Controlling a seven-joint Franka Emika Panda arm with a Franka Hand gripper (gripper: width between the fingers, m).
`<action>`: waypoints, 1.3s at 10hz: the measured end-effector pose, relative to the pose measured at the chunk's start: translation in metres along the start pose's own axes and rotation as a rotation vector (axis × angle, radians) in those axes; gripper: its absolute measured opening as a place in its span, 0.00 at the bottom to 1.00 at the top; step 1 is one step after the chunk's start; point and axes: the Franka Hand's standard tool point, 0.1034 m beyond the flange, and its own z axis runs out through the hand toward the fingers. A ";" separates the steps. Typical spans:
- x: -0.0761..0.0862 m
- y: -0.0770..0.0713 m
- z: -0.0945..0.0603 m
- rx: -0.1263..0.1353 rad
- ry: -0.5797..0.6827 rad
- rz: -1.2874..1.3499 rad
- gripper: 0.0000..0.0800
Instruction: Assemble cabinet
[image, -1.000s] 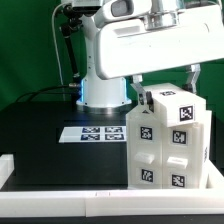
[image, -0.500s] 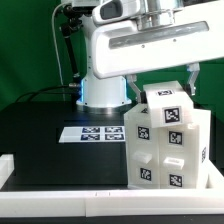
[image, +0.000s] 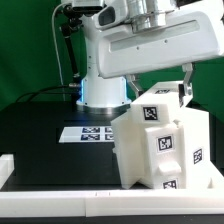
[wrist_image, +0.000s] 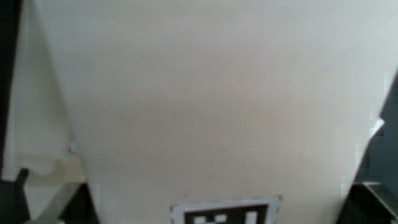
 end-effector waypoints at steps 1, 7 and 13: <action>-0.003 0.000 0.000 -0.001 -0.002 0.063 0.70; -0.018 -0.011 0.001 0.030 -0.035 0.619 0.70; -0.032 -0.020 0.004 0.021 -0.102 1.147 0.70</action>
Offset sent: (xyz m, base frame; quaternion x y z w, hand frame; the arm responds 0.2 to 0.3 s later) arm -0.0043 0.0124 -0.0060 -0.0049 0.0069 0.2661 0.9639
